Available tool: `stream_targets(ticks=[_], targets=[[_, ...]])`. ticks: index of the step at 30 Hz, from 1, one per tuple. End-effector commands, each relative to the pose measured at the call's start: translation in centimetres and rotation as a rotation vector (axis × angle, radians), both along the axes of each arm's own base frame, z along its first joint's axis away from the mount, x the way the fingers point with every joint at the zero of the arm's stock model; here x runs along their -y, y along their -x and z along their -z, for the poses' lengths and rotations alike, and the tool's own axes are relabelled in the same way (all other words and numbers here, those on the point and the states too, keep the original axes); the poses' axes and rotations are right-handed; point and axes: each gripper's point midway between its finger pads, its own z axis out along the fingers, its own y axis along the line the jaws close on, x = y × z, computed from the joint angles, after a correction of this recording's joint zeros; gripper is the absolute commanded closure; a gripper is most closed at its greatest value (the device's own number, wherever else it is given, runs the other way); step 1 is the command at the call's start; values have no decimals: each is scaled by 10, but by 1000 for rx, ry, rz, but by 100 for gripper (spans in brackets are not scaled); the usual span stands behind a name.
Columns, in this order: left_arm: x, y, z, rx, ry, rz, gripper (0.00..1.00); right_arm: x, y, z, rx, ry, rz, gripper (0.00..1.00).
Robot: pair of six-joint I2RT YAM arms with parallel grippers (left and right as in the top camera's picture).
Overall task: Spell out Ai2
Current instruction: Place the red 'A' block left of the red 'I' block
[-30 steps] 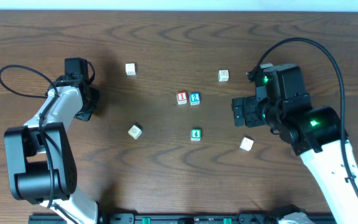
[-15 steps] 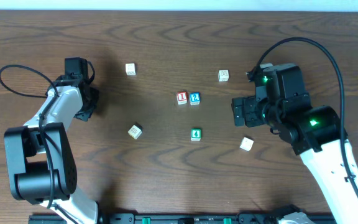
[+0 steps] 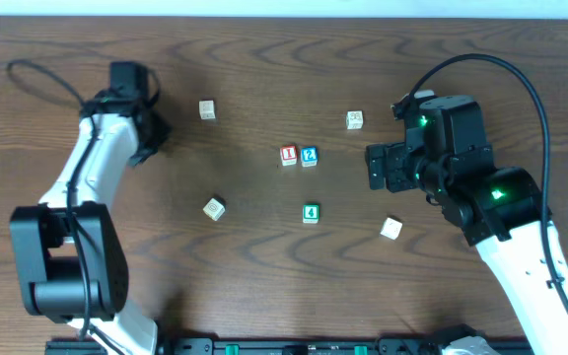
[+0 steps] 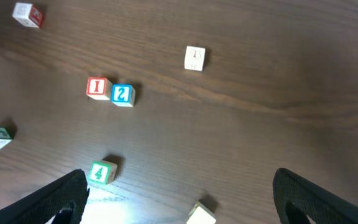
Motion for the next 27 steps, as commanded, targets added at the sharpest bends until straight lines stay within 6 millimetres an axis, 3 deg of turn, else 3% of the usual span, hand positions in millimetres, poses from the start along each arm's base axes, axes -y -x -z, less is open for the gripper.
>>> stream_targets(ticks=[1, 5, 8, 21, 27], targets=[[60, -17, -30, 77, -65, 383, 95, 2, -2, -1, 2, -13, 20, 6], [129, -16, -21, 94, -93, 626, 94, 2, -3, -2, 4, -15, 21, 7], [155, -12, -12, 91, -95, 672, 95, 4, -3, -1, 3, -14, 26, 7], [207, 11, 42, -20, -23, 700, 95, 11, -4, -1, 1, -13, 47, 6], [207, 13, 50, -34, -18, 615, 94, 15, -5, -1, -2, -12, 58, 6]])
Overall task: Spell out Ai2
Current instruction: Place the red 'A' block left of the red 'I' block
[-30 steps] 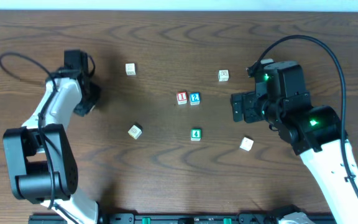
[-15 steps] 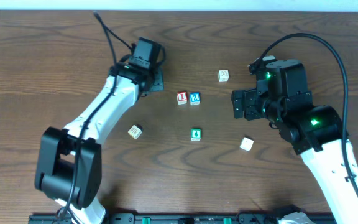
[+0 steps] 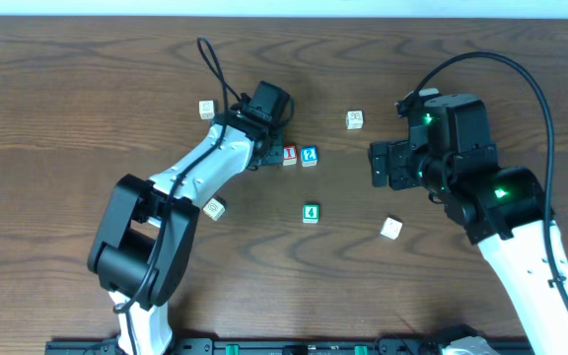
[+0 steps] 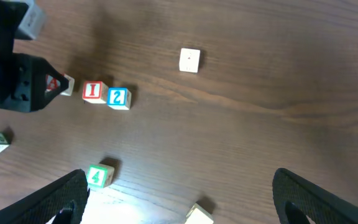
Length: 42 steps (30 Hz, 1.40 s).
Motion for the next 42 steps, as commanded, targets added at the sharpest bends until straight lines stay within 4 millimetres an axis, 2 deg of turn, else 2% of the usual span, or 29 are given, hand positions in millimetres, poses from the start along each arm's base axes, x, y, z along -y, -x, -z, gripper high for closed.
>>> stream_targets(ticks=[1, 16, 42], targets=[[-4, -3, 5, -6, 2, -74, 94, 7, -2, 0, -3, -8, 32, 5], [8, 5, 21, -69, 58, -105, 95, 6, -2, 0, -1, -9, 32, 4], [15, 2, 19, -33, 24, 39, 94, 6, -5, -3, 13, -13, 33, 4]])
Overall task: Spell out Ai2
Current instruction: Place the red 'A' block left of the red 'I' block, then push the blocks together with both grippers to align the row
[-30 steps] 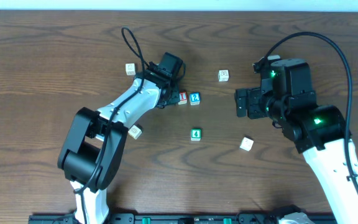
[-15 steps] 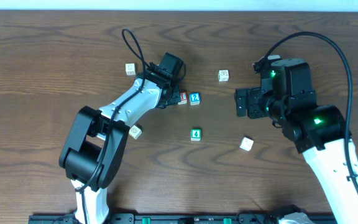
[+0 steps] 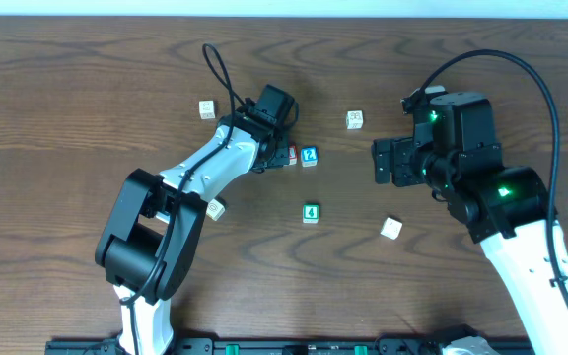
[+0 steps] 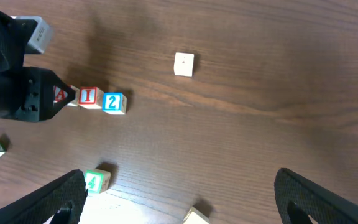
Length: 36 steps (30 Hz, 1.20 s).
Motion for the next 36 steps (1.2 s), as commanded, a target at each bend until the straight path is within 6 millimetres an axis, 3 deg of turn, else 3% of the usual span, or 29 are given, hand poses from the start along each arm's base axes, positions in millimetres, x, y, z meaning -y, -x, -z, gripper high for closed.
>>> stream_targets(ticks=[1, 5, 11, 15, 22, 29, 33, 36], targets=[[0, 0, 6, -6, -21, 32, 90, 2, -1, -1, 1, -10, 20, 3], [0, 0, 6, -5, -21, 34, 67, 2, -1, -1, 0, -10, 20, 4], [0, 0, 6, -5, -21, 34, 66, 3, -1, -1, 0, -9, 20, 3], [0, 0, 6, -5, -21, 34, 59, 2, -1, -1, 0, -9, 19, 3], [0, -1, 6, -1, -25, 33, 59, 2, -1, -1, 0, -10, 20, 3], [-6, -18, 1, 81, -77, 41, 55, 2, -1, -1, 0, -9, 19, 3], [0, -28, -8, 126, -65, 64, 51, 2, -1, -1, 1, -10, 19, 2], [7, -42, -30, 167, -55, 85, 49, 1, -5, 4, -7, -7, 19, 1]])
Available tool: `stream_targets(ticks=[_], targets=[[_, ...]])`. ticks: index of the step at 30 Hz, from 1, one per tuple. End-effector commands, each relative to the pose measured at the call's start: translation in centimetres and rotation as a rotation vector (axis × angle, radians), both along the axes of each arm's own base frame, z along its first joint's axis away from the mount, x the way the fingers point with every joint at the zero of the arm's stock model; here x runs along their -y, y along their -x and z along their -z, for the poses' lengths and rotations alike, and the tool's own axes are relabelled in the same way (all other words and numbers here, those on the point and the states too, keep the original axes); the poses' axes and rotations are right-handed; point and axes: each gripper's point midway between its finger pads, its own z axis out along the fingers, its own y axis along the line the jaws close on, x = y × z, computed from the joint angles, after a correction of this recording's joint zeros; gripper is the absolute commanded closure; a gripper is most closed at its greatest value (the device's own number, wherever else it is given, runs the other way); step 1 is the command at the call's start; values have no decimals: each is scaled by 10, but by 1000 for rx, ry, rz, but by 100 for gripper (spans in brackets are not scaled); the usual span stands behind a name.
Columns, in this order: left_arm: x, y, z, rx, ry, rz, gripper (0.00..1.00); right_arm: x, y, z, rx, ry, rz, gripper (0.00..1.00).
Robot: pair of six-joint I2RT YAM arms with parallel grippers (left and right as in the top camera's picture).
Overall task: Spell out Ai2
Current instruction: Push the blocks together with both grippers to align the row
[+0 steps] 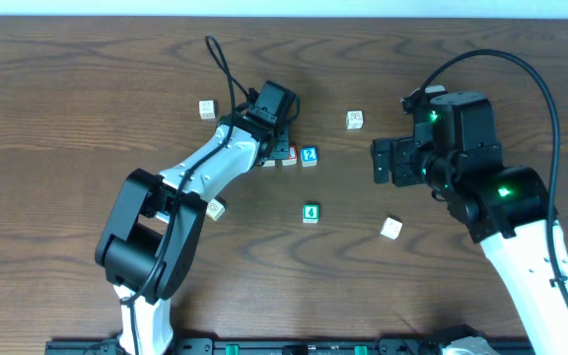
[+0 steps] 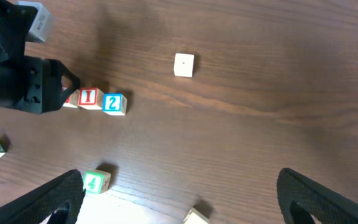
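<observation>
A red I block [image 1: 289, 156] and a blue 2 block [image 1: 309, 155] stand touching in a row at mid table, also seen as I [image 2: 90, 98] and 2 [image 2: 113, 103]. A pale block with a red letter [image 2: 72, 101] sits against the I block's left side, mostly hidden under my left gripper [image 1: 273, 150]. Whether the left jaws still pinch it is hidden. My right gripper [image 2: 182, 202] hovers open to the right of the row, holding nothing.
A green 4 block [image 1: 310, 211] lies below the row. Pale blocks lie at the upper right [image 1: 354, 119], lower right [image 1: 390, 228], upper left [image 1: 206, 108] and beside the left arm [image 1: 214, 208]. The left arm spans the table's left middle.
The left gripper has shifted slightly over the lettered block, now covering its red letter in the right wrist view. The block stays against the I block. The right arm has not moved.
The left gripper was first far left, with only I and 2 in the row. Then it was beside the I block with a red-lettered block at its tip. Later that block touched the I block's left side, where it remains under the gripper.
</observation>
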Motion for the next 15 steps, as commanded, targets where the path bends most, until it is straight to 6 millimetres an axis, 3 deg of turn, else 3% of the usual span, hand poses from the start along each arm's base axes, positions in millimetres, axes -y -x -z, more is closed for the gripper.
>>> stream_targets(ticks=[1, 4, 6, 10, 12, 15], targets=[[7, -21, -27, 64, -12, 25, 50, 1, -7, 9, -21, -3, 18, 5], [-1, -31, -56, 83, -11, -37, 66, -12, -15, 36, -85, -34, -19, 32], [-14, -34, -68, 74, 2, -97, 91, -28, -21, 59, -142, -86, -65, 54], [-42, -25, -61, -29, 42, -152, 94, -53, -38, 96, -219, -159, -125, 99], [-57, -17, -50, -78, 26, -175, 94, -55, -45, 119, -261, -161, -114, 99], [-61, -5, -36, -119, 12, -182, 94, -63, -47, 146, -328, -182, -126, 99]])
